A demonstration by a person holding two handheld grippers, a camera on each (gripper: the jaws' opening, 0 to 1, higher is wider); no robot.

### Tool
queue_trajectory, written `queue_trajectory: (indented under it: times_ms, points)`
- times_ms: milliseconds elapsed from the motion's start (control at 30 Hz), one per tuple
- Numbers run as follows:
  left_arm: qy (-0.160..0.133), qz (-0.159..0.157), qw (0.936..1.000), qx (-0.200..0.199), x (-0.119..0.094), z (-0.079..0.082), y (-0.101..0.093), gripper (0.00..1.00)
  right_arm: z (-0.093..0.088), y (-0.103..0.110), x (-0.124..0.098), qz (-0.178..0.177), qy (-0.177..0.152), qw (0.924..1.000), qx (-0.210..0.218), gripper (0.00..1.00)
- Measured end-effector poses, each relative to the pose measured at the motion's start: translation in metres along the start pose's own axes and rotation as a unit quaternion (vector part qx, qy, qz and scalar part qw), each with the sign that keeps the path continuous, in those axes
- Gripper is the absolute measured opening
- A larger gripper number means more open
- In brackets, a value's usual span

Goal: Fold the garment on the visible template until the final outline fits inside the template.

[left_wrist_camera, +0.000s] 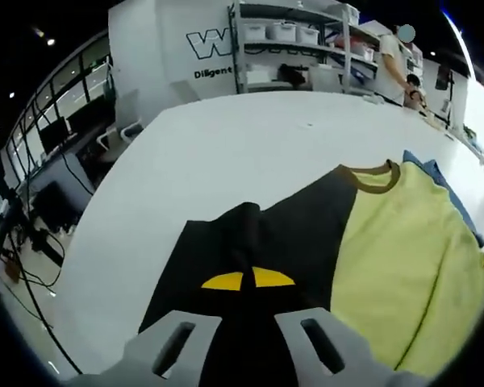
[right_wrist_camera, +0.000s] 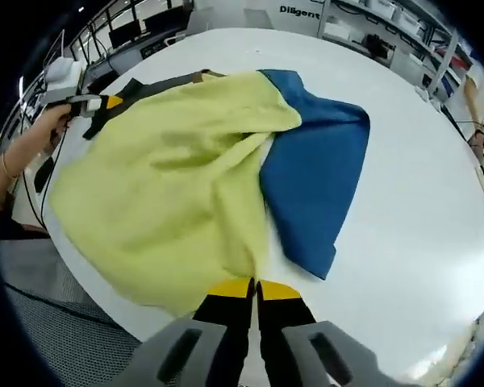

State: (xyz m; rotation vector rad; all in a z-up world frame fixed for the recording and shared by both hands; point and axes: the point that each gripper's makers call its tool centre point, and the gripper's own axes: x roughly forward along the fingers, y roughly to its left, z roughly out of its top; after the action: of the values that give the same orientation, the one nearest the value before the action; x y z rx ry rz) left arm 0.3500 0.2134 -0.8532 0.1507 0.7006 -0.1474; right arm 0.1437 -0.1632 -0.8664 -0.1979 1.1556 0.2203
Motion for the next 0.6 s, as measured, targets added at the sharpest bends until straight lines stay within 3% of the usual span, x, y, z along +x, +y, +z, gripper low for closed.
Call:
queue_trajectory:
  times_ms: [200,333,600]
  points:
    - [0.002,0.02,0.9997,-0.014,0.001,-0.003,0.024,0.02,-0.008,-0.011,-0.005,-0.011,0.022,0.9997,-0.006,0.0]
    - [0.0,0.013,0.9998,0.013,0.006,0.002,0.025,0.02,-0.015,-0.006,-0.006,0.005,0.038,0.9993,-0.002,0.0]
    - [0.0,0.013,0.9999,0.004,0.01,0.006,0.026,0.02,-0.025,0.008,-0.01,0.039,0.063,0.9972,-0.006,0.0]
